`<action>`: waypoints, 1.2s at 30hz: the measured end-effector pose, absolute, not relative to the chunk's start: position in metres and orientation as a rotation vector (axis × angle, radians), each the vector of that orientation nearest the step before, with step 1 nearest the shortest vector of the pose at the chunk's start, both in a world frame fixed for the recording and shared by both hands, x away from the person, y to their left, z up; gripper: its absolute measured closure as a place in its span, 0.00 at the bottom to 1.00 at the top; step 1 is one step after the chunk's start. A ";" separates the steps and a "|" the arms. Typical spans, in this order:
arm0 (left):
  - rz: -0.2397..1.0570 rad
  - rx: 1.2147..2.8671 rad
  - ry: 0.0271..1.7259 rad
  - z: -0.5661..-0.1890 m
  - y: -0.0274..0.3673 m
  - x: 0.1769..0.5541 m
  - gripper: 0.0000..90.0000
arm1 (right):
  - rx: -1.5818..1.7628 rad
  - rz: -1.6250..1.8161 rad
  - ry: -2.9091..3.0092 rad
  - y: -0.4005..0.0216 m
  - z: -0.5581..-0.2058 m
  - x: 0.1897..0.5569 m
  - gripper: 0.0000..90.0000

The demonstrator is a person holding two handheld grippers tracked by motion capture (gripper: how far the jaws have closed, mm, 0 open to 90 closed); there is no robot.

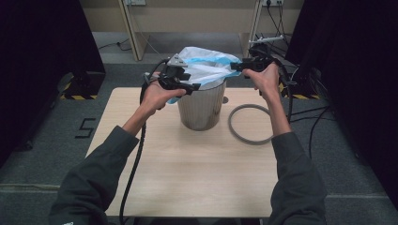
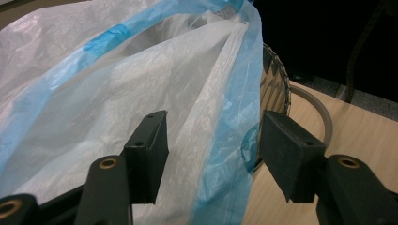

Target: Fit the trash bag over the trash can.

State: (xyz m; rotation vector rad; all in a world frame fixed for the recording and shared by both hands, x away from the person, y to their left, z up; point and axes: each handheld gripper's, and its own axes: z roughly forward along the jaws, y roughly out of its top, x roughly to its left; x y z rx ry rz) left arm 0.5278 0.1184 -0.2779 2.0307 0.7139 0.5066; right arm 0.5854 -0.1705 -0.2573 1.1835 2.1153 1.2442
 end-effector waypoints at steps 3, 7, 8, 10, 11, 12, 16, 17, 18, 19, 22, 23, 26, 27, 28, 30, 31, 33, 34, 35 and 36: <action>0.504 2.035 0.709 -0.278 0.117 0.527 0.47 | 1.143 1.260 2.166 -0.154 -0.257 0.574 0.39; 0.506 2.031 0.702 -0.276 0.117 0.526 0.47 | 1.167 1.162 2.185 -0.138 -0.268 0.570 0.36; 0.507 2.029 0.700 -0.276 0.117 0.525 0.47 | 1.180 1.136 2.185 -0.136 -0.271 0.571 0.36; 0.508 2.020 0.703 -0.274 0.119 0.524 0.46 | 1.213 1.122 2.190 -0.135 -0.277 0.575 0.39; 0.512 2.010 0.708 -0.273 0.121 0.524 0.46 | 1.215 1.123 2.195 -0.134 -0.279 0.575 0.45; 0.512 2.011 0.710 -0.273 0.122 0.524 0.45 | 1.209 1.127 2.213 -0.134 -0.282 0.576 0.50; 0.519 1.983 0.737 -0.270 0.132 0.526 0.43 | 1.206 1.154 2.212 -0.136 -0.282 0.575 0.65; 0.520 1.977 0.745 -0.269 0.134 0.526 0.42 | 1.193 1.158 2.207 -0.139 -0.279 0.573 0.74; 0.526 1.972 0.749 -0.268 0.137 0.527 0.42 | 1.183 1.171 2.206 -0.142 -0.278 0.573 0.78; 0.532 1.971 0.751 -0.267 0.139 0.527 0.42 | 1.177 1.198 2.217 -0.145 -0.275 0.571 0.84; 0.541 1.957 0.768 -0.265 0.145 0.529 0.42 | 1.140 1.222 2.230 -0.151 -0.272 0.567 0.96; 0.545 1.951 0.774 -0.264 0.146 0.529 0.42 | 1.127 1.220 2.237 -0.153 -0.271 0.565 0.98; 0.550 1.948 0.778 -0.263 0.150 0.530 0.42 | 1.094 1.232 2.251 -0.159 -0.269 0.559 0.99; 0.552 1.939 0.783 -0.262 0.151 0.529 0.42 | 1.082 1.243 2.260 -0.161 -0.270 0.556 0.99; 0.557 1.944 0.781 -0.262 0.152 0.529 0.42 | 1.068 1.247 2.274 -0.163 -0.271 0.552 0.99; 0.563 1.944 0.784 -0.261 0.155 0.529 0.42 | 1.043 1.250 2.293 -0.168 -0.275 0.543 0.99; 0.561 1.938 0.793 -0.262 0.156 0.530 0.42 | 1.031 1.256 2.307 -0.171 -0.281 0.538 0.99; 0.561 1.939 0.803 -0.263 0.158 0.531 0.41 | 1.024 1.252 2.332 -0.175 -0.291 0.532 0.99; 0.562 1.941 0.808 -0.264 0.158 0.532 0.41 | 1.020 1.251 2.342 -0.176 -0.296 0.529 0.99; 0.564 1.948 0.811 -0.265 0.159 0.532 0.41 | 1.014 1.247 2.347 -0.177 -0.301 0.528 0.99; 0.568 1.953 0.817 -0.266 0.159 0.533 0.41 | 1.020 1.241 2.348 -0.179 -0.306 0.527 0.99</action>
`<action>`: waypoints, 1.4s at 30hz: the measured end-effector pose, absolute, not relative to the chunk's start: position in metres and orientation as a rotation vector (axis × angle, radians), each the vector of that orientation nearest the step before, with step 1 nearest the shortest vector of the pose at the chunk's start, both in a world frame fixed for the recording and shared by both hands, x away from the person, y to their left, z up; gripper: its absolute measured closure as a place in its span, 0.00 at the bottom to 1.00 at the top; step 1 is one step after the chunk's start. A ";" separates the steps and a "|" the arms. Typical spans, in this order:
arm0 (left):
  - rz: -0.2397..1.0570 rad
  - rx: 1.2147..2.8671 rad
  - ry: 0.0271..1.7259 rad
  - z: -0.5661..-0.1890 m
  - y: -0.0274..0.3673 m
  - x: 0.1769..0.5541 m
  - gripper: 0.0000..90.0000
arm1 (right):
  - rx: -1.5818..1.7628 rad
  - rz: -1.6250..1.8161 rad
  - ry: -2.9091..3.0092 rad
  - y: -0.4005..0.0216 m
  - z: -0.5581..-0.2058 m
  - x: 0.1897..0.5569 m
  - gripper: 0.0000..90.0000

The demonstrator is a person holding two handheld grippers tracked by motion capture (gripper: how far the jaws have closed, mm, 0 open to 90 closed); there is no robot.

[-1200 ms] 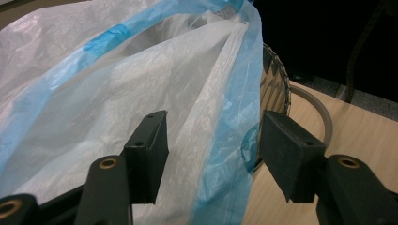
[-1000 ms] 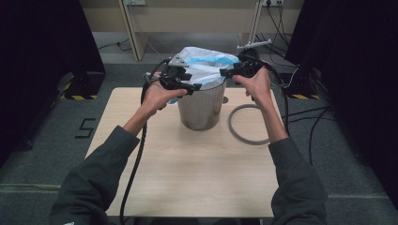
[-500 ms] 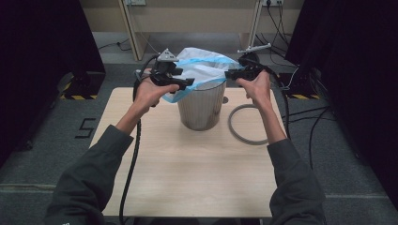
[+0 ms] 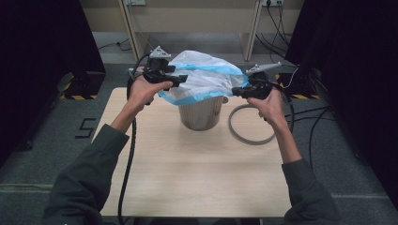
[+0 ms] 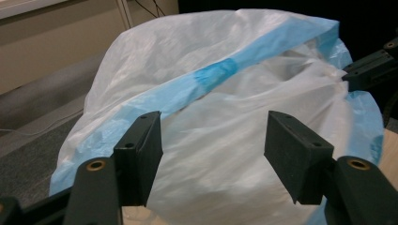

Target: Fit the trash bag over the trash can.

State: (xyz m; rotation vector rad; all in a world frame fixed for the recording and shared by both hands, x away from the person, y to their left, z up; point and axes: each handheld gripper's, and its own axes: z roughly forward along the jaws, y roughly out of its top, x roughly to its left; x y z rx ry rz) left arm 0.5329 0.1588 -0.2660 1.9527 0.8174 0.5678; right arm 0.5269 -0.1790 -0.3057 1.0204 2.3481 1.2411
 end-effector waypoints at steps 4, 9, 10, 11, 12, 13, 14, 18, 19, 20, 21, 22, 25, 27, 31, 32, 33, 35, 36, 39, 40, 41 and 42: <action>0.584 1.968 0.827 -0.269 0.161 0.536 0.41 | 1.048 1.200 2.363 -0.183 -0.324 0.531 0.99; 0.601 1.942 0.863 -0.271 0.166 0.543 0.41 | 1.072 1.131 2.317 -0.183 -0.335 0.541 0.80; 0.607 1.936 0.868 -0.271 0.167 0.544 0.41 | 1.087 1.135 2.305 -0.183 -0.333 0.541 0.73; 0.607 1.929 0.872 -0.271 0.168 0.545 0.41 | 1.085 1.152 2.302 -0.184 -0.330 0.541 0.68; 0.606 1.925 0.873 -0.270 0.169 0.545 0.41 | 1.091 1.172 2.294 -0.184 -0.328 0.540 0.63; 0.611 1.926 0.870 -0.269 0.168 0.545 0.41 | 1.091 1.200 2.270 -0.184 -0.322 0.537 0.60; 0.615 1.924 0.865 -0.269 0.168 0.545 0.41 | 1.075 1.214 2.259 -0.184 -0.316 0.535 0.59; 0.617 1.915 0.853 -0.265 0.163 0.544 0.41 | 1.032 1.285 2.175 -0.179 -0.294 0.528 0.53; 0.622 1.917 0.848 -0.264 0.161 0.544 0.41 | 1.033 1.283 2.170 -0.176 -0.289 0.529 0.53; 0.628 1.913 0.845 -0.263 0.159 0.544 0.41 | 1.040 1.281 2.163 -0.174 -0.286 0.530 0.53; 0.630 1.908 0.845 -0.262 0.158 0.544 0.41 | 1.056 1.275 2.144 -0.171 -0.284 0.532 0.52; 0.627 1.905 0.843 -0.261 0.157 0.544 0.41 | 1.071 1.265 2.135 -0.169 -0.283 0.535 0.53; 0.644 1.916 0.835 -0.260 0.154 0.546 0.40 | 1.147 1.285 2.124 -0.166 -0.282 0.558 0.58; 0.651 1.915 0.843 -0.259 0.155 0.549 0.40 | 1.153 1.250 2.117 -0.164 -0.283 0.574 0.65; 0.687 1.917 0.867 -0.259 0.160 0.560 0.40 | 1.139 1.201 2.132 -0.165 -0.287 0.607 0.70; 0.687 1.916 0.889 -0.261 0.161 0.563 0.40 | 1.151 1.208 2.134 -0.165 -0.289 0.613 0.70; 0.687 1.918 0.899 -0.263 0.162 0.565 0.40 | 1.160 1.200 2.141 -0.166 -0.290 0.619 0.70; 0.683 1.907 0.923 -0.267 0.168 0.574 0.43 | 1.171 1.153 2.139 -0.165 -0.293 0.626 0.70; 0.676 1.900 0.935 -0.268 0.170 0.576 0.44 | 1.170 1.147 2.149 -0.164 -0.294 0.628 0.70; 0.683 1.898 0.961 -0.271 0.179 0.583 0.53 | 1.155 1.117 2.170 -0.160 -0.296 0.628 0.68; 0.696 1.894 0.962 -0.272 0.182 0.585 0.57 | 1.148 1.105 2.172 -0.160 -0.296 0.627 0.67; 0.703 1.890 0.969 -0.272 0.184 0.587 0.61 | 1.149 1.095 2.164 -0.160 -0.295 0.625 0.66; 0.715 1.887 0.993 -0.273 0.188 0.589 0.65 | 1.156 1.100 2.156 -0.161 -0.293 0.622 0.65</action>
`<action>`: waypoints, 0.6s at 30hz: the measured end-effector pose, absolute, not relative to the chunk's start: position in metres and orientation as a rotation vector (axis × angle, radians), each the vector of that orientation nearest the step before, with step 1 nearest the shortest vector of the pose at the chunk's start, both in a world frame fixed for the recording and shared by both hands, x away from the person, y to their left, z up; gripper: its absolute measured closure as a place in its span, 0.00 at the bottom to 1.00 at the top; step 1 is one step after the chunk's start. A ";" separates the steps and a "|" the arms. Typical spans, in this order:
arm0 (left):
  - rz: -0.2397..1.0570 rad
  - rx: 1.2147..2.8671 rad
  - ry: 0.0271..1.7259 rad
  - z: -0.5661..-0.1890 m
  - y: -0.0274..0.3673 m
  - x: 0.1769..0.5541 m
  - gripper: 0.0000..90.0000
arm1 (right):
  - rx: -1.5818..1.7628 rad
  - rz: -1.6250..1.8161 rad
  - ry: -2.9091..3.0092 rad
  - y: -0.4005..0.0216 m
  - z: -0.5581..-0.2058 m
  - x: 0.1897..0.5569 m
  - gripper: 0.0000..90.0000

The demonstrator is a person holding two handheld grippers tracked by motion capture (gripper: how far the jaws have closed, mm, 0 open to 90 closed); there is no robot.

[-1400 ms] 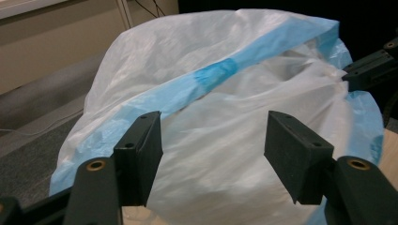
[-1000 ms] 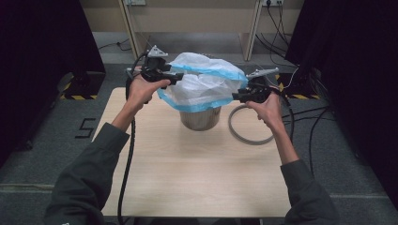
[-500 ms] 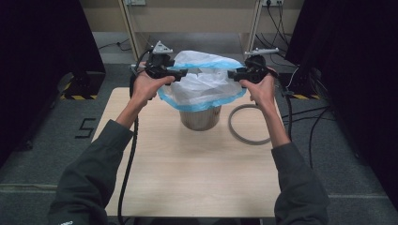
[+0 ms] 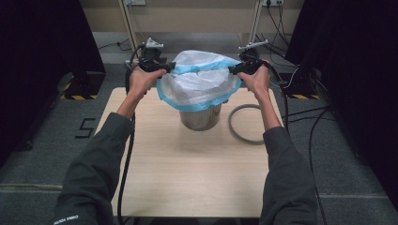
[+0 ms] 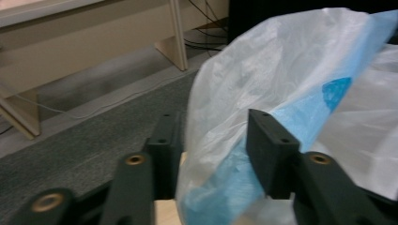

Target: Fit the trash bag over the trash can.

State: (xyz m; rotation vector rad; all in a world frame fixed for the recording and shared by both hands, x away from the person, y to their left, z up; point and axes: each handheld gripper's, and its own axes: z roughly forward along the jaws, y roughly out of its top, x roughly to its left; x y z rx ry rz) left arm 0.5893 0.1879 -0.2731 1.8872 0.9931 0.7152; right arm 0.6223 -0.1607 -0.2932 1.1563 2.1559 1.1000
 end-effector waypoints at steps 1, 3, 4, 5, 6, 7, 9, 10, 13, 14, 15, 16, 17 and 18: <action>0.735 1.899 1.006 -0.275 0.191 0.592 0.71 | 1.152 1.122 2.148 -0.162 -0.290 0.619 0.63; 0.732 1.893 1.042 -0.279 0.196 0.598 0.76 | 1.119 1.116 2.127 -0.163 -0.284 0.613 0.61; 0.724 1.885 1.050 -0.281 0.197 0.600 0.77 | 1.097 1.126 2.124 -0.162 -0.279 0.609 0.60; 0.740 1.896 1.036 -0.281 0.199 0.601 0.78 | 1.092 1.151 2.129 -0.161 -0.275 0.605 0.58; 0.735 1.901 1.049 -0.283 0.198 0.600 0.78 | 1.091 1.169 2.135 -0.161 -0.273 0.602 0.56; 0.743 1.906 1.044 -0.283 0.197 0.599 0.77 | 1.099 1.183 2.152 -0.159 -0.270 0.598 0.53; 0.735 1.891 1.040 -0.282 0.197 0.598 0.75 | 1.124 1.211 2.177 -0.153 -0.267 0.588 0.49; 0.731 1.882 1.037 -0.280 0.197 0.596 0.74 | 1.136 1.224 2.165 -0.151 -0.267 0.584 0.46; 0.741 1.880 1.011 -0.274 0.195 0.590 0.69 | 1.171 1.237 2.154 -0.145 -0.270 0.571 0.43; 0.742 1.876 1.008 -0.273 0.195 0.589 0.67 | 1.180 1.204 2.153 -0.142 -0.273 0.565 0.42; 0.739 1.875 1.003 -0.271 0.195 0.587 0.66 | 1.175 1.182 2.150 -0.140 -0.275 0.564 0.43; 0.735 1.873 0.993 -0.268 0.195 0.584 0.64 | 1.179 1.154 2.150 -0.138 -0.277 0.562 0.44; 0.732 1.870 0.990 -0.267 0.195 0.583 0.62 | 1.176 1.129 2.155 -0.137 -0.278 0.562 0.47; 0.728 1.860 0.983 -0.265 0.195 0.581 0.61 | 1.175 1.120 2.162 -0.136 -0.279 0.563 0.49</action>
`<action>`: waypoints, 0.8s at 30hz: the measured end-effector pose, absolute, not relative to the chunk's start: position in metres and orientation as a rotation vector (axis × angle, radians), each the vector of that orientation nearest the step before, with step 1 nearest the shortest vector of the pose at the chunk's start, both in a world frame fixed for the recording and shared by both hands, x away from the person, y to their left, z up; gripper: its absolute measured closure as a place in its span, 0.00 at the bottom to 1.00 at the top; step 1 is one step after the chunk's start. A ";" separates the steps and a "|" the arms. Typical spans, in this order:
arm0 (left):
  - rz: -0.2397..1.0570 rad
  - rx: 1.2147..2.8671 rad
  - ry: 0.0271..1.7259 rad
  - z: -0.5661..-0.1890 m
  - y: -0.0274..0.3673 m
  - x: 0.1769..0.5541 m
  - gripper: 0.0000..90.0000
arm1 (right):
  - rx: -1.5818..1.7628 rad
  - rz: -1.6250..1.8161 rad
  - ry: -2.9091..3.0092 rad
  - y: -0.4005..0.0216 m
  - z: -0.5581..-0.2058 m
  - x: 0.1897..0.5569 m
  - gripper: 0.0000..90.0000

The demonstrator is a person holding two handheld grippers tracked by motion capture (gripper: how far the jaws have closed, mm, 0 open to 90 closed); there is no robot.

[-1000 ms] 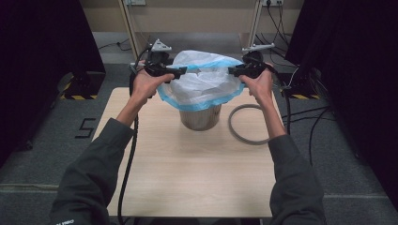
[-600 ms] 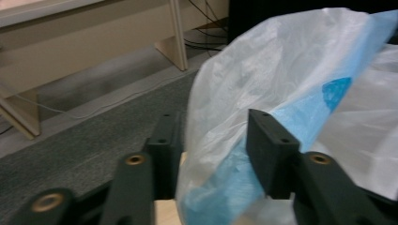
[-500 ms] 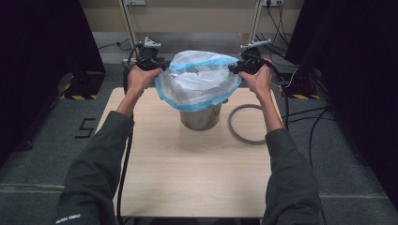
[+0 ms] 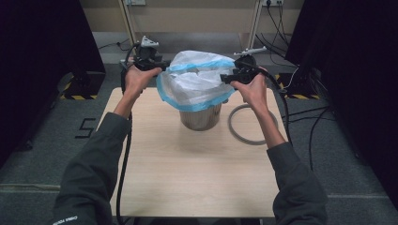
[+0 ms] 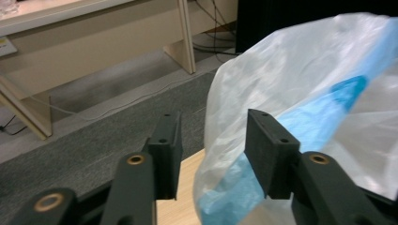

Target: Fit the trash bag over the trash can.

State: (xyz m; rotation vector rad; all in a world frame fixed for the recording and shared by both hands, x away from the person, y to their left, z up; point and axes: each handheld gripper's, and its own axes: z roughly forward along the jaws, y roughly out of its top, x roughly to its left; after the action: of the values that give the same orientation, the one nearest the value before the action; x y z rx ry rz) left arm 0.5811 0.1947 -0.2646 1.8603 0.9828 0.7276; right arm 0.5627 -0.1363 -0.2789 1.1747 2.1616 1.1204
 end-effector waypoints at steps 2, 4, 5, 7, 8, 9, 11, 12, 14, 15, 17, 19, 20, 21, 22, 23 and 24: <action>0.732 1.851 0.963 -0.261 0.195 0.579 0.57 | 1.186 1.110 2.158 -0.136 -0.280 0.566 0.51; 0.719 1.860 0.964 -0.259 0.194 0.575 0.54 | 1.194 1.095 2.165 -0.137 -0.280 0.575 0.56; 0.726 1.861 0.957 -0.256 0.194 0.574 0.53 | 1.199 1.094 2.163 -0.137 -0.281 0.578 0.58; 0.717 1.844 0.959 -0.255 0.194 0.573 0.52 | 1.193 1.090 2.168 -0.137 -0.281 0.588 0.61; 0.709 1.840 0.957 -0.255 0.193 0.573 0.51 | 1.192 1.086 2.168 -0.137 -0.283 0.593 0.61; 0.716 1.845 0.940 -0.255 0.194 0.573 0.51 | 1.193 1.092 2.172 -0.137 -0.284 0.599 0.63; 0.710 1.843 0.934 -0.255 0.193 0.572 0.51 | 1.181 1.089 2.174 -0.137 -0.285 0.611 0.64; 0.703 1.842 0.933 -0.255 0.192 0.572 0.50 | 1.187 1.090 2.172 -0.137 -0.286 0.614 0.65; 0.694 1.854 0.924 -0.255 0.190 0.571 0.49 | 1.179 1.078 2.171 -0.136 -0.286 0.620 0.64; 0.692 1.855 0.921 -0.255 0.189 0.571 0.49 | 1.183 1.079 2.168 -0.136 -0.285 0.622 0.61; 0.685 1.851 0.919 -0.255 0.188 0.570 0.48 | 1.199 1.099 2.135 -0.136 -0.280 0.620 0.54; 0.673 1.862 0.913 -0.256 0.185 0.570 0.46 | 1.213 1.133 2.116 -0.136 -0.277 0.613 0.48; 0.671 1.865 0.913 -0.256 0.184 0.571 0.45 | 1.208 1.122 2.115 -0.135 -0.274 0.609 0.45; 0.671 1.873 0.913 -0.257 0.183 0.572 0.44 | 1.204 1.119 2.117 -0.135 -0.272 0.606 0.43; 0.664 1.876 0.919 -0.258 0.181 0.573 0.43 | 1.198 1.129 2.126 -0.133 -0.270 0.601 0.43; 0.661 1.884 0.921 -0.259 0.180 0.575 0.43 | 1.197 1.147 2.135 -0.131 -0.268 0.596 0.42; 0.646 1.883 0.934 -0.261 0.177 0.575 0.43 | 1.186 1.148 2.141 -0.129 -0.265 0.590 0.42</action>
State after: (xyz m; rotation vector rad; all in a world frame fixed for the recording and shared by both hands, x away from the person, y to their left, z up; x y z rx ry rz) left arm 0.5753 0.1773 -0.2608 1.8828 0.9340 0.6456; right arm 0.5905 -0.1289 -0.2651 1.1859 2.1414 1.1481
